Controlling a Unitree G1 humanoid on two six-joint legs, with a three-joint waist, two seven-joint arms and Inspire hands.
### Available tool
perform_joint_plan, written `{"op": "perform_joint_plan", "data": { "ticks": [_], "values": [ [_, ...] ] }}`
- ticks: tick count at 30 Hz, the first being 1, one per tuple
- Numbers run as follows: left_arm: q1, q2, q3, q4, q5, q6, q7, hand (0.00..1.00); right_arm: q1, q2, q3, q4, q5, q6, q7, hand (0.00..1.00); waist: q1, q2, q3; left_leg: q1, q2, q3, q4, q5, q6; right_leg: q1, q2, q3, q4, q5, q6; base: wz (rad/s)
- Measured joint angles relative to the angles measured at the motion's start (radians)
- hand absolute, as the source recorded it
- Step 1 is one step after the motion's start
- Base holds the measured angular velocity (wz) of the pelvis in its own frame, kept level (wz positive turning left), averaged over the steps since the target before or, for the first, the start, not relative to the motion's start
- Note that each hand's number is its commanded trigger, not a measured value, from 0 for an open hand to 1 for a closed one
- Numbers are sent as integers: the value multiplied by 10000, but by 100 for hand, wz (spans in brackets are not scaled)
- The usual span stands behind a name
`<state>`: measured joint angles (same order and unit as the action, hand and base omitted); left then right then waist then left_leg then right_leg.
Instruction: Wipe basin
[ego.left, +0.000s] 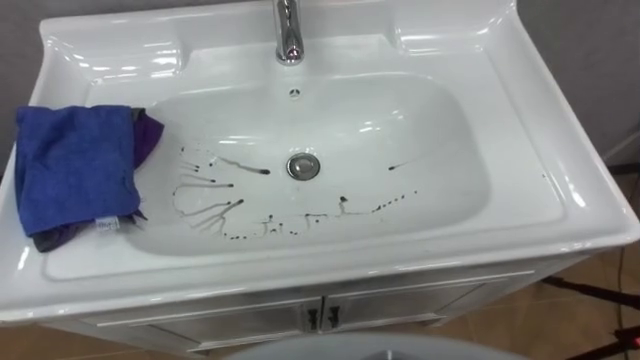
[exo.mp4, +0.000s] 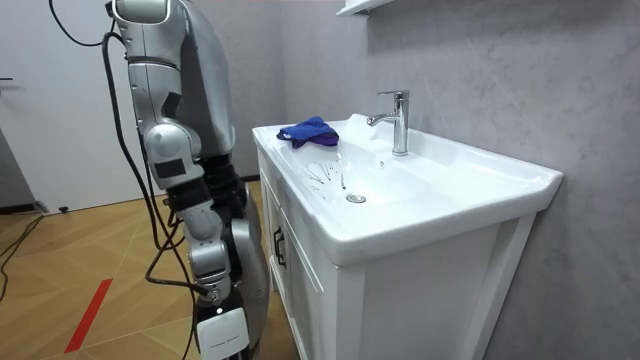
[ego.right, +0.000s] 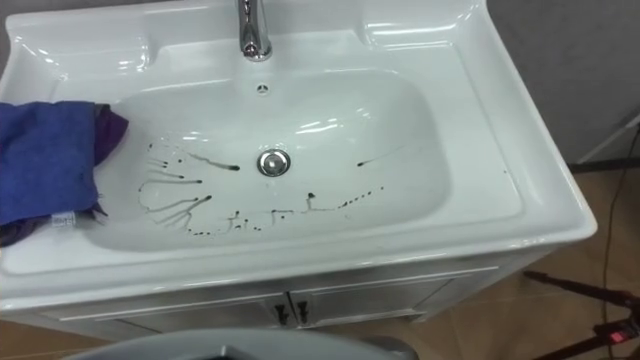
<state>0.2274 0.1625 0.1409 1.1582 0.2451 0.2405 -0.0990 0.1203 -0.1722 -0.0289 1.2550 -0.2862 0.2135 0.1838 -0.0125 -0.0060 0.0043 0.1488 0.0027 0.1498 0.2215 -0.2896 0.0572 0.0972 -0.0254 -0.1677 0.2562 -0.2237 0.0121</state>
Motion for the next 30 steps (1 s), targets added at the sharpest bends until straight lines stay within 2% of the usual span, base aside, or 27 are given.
{"op": "perform_joint_plan", "data": {
  "ticks": [4, 9, 12, 16, 19, 22, 24, 28, 30],
  "values": [
    [48, -6, 187, 3, -173, 8, 298, 0, -4, 0, -3, 68, -14, 9, -78, 0, 135, -2, -8, 30, -12, -85, 4, 0, 0, 92, -8, -72, -38, 0, 0, 7],
    [136, -65, 800, 4, -199, 8, 541, 0, -18, -9, -36, 95, -21, 55, -151, 0, 316, 23, -24, 36, -21, -234, 7, 3, -4, 302, -22, -290, -190, 1, 0, 11],
    [259, -83, 1234, 10, -784, -49, 765, 0, -26, -46, -263, 112, -24, -30, -199, 0, 449, 59, -27, 57, -48, -484, 32, 18, -24, 425, -34, -479, -204, -1, 1, 21],
    [566, -81, 1946, 46, -1380, -112, 986, 0, -222, -367, -780, 203, 8, -170, -213, 0, 520, 129, -14, 92, -110, -776, 31, 31, -34, 566, -98, -728, -205, -53, 13, 20],
    [607, -80, 2402, 170, -1733, -300, 1208, 0, -232, -488, -802, 202, 71, -209, -216, 0, 796, 122, -12, 93, -152, -922, 49, 34, -39, 608, -151, -923, -204, -127, 5, 17],
    [590, -75, 2525, 288, -1766, -472, 1375, 0, -235, -496, -801, 194, 57, -232, -200, 0, 961, 90, -15, -175, -231, -1246, 195, 50, -49, 585, -236, -1252, -197, -205, -2, 31],
    [611, -62, 2925, 339, -1763, -521, 1397, 0, -232, -535, -809, 198, 51, -247, -193, 0, 1062, 59, -21, -270, -333, -1546, 175, 141, -50, 545, -328, -1468, -183, -305, 32, 41],
    [694, -16, 3323, 172, -1764, -533, 1813, 0, -348, -607, -813, 196, 54, -402, -307, 0, 1423, 11, -39, -338, -351, -1670, 175, 226, -102, 453, -433, -1636, -97, -387, -8, 15],
    [802, -23, 3530, -185, -1731, -657, 2284, 0, -306, -615, -811, 203, 52, -448, -458, 0, 1672, -50, -36, -410, -355, -1747, 216, 255, -128, 405, -451, -1704, -41, -463, -57, 12]
  ]
}}
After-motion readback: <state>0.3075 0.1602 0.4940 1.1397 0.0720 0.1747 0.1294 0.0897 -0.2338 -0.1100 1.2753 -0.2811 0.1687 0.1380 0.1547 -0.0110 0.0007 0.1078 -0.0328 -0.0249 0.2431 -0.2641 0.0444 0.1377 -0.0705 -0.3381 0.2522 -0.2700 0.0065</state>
